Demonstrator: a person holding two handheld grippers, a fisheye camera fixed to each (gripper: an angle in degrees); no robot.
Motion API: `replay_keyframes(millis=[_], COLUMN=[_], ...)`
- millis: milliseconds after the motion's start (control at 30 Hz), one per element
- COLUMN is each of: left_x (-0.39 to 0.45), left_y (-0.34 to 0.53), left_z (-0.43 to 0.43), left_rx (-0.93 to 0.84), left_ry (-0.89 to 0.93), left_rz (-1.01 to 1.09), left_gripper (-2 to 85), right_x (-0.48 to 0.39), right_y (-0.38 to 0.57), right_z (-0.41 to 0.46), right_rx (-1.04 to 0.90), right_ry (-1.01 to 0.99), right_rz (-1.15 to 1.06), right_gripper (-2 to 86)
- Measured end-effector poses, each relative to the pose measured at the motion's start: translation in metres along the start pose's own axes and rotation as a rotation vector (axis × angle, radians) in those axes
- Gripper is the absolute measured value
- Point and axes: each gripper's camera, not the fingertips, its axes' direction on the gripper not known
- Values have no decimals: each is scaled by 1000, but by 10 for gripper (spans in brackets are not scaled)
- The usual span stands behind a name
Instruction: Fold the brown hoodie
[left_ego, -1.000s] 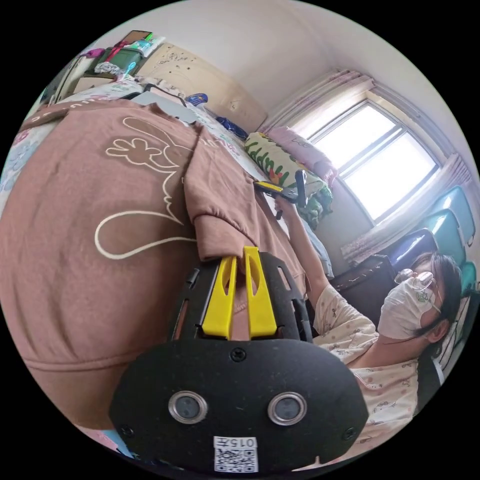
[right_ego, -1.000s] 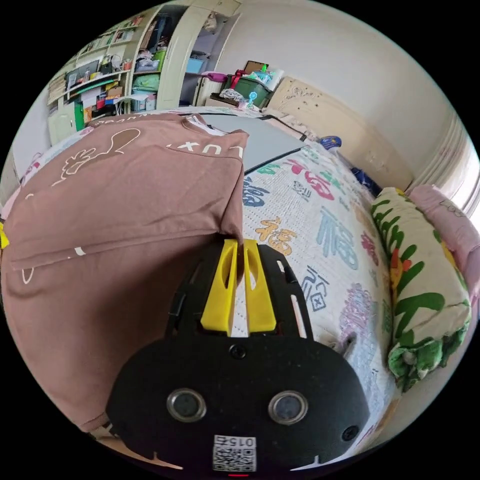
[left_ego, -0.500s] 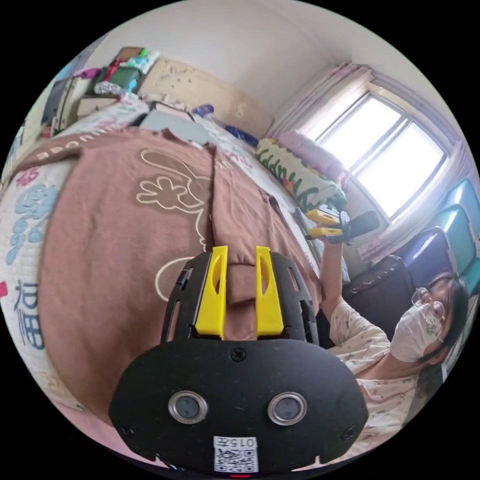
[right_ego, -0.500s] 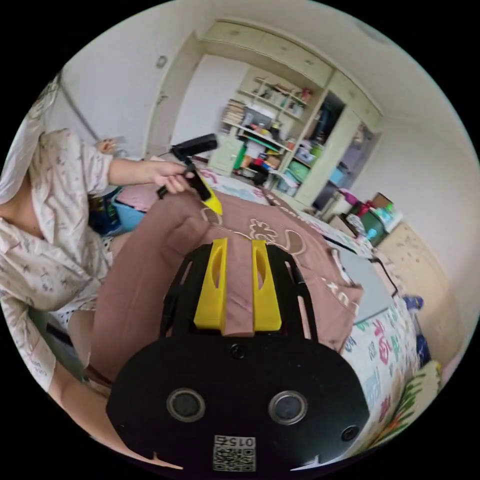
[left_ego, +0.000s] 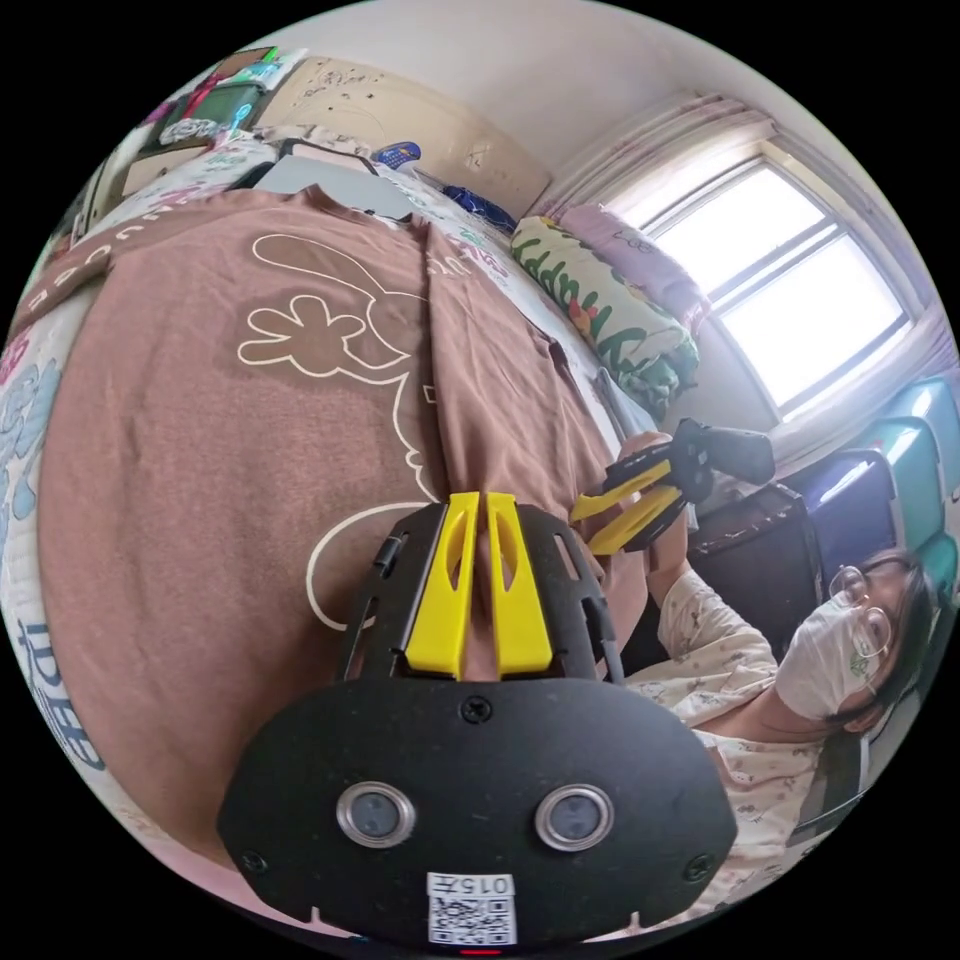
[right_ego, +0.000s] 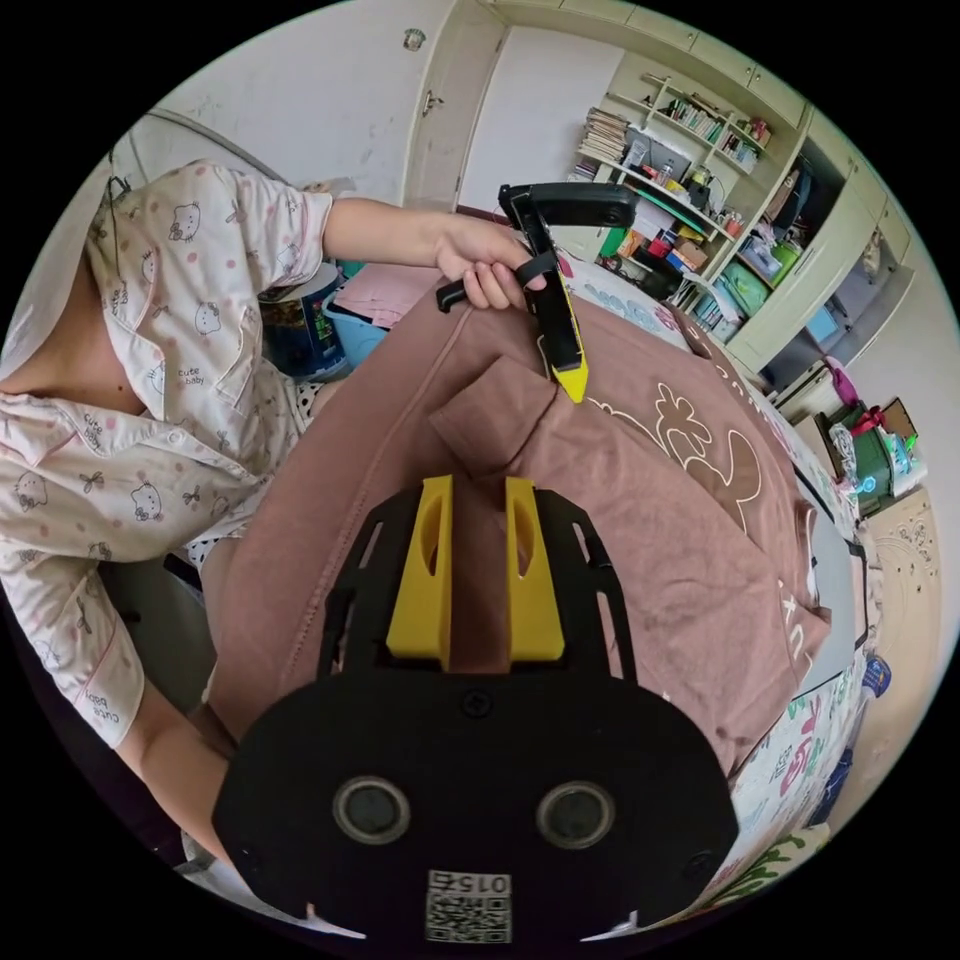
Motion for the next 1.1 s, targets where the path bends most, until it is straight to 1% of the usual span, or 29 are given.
replay_keyframes(millis=[100, 167, 233, 267, 300, 333, 400, 433, 500, 533, 600, 633, 700, 867, 933, 1033, 1100], left_x=[5, 3, -9, -25, -50, -65, -145, -168, -253, -270, -329, -342, -386, -438, -451, -467, -462], left_y=[-20, -29, -34, -38, -43, -46, -56, -57, -55, -54, -49, -48, -50, -68, -68, -55, -45], left_z=[-14, -36, -77, -112, -150, -170, -247, -266, -338, -354, -402, -409, -422, -426, -424, -416, -410], left_rx=[-47, -34, 54, 137, 220, 256, 387, 422, 596, 644, 792, 811, 872, 914, 957, 1021, 1036], left_ry=[1, 32, 50, 45, 4, -27, -138, -157, -202, -214, -278, -281, -216, -167, -144, -102, -92], left_rz=[49, 96, 101, 94, 53, 20, -177, -236, -474, -519, -708, -753, -837, -889, -895, -926, -948], left_gripper=[8, 12, 18, 23, 34, 40, 85, 92, 115, 122, 147, 153, 166, 160, 149, 107, 63], right_x=[-1, -2, -2, -1, 2, 3, 8, 8, 8, 9, 13, 14, 17, 18, 16, 13, 12], right_y=[13, 20, 27, 33, 39, 42, 52, 54, 62, 64, 74, 76, 85, 99, 103, 109, 114], right_z=[3, 2, 3, 3, 4, 5, 8, 8, 11, 12, 15, 17, 22, 35, 41, 52, 63], right_rx=[2, 9, 15, 25, 36, 41, 56, 58, 64, 66, 77, 80, 92, 99, 101, 102, 104], right_ry=[-6, -16, -25, -37, -56, -65, -93, -95, -104, -109, -133, -139, -161, -177, -173, -170, -175], right_rz=[15, 25, 31, 38, 54, 62, 84, 87, 89, 91, 105, 109, 125, 133, 132, 131, 133], right_gripper=[74, 73, 73, 73, 72, 72, 69, 68, 67, 67, 65, 65, 63, 62, 62, 63, 63])
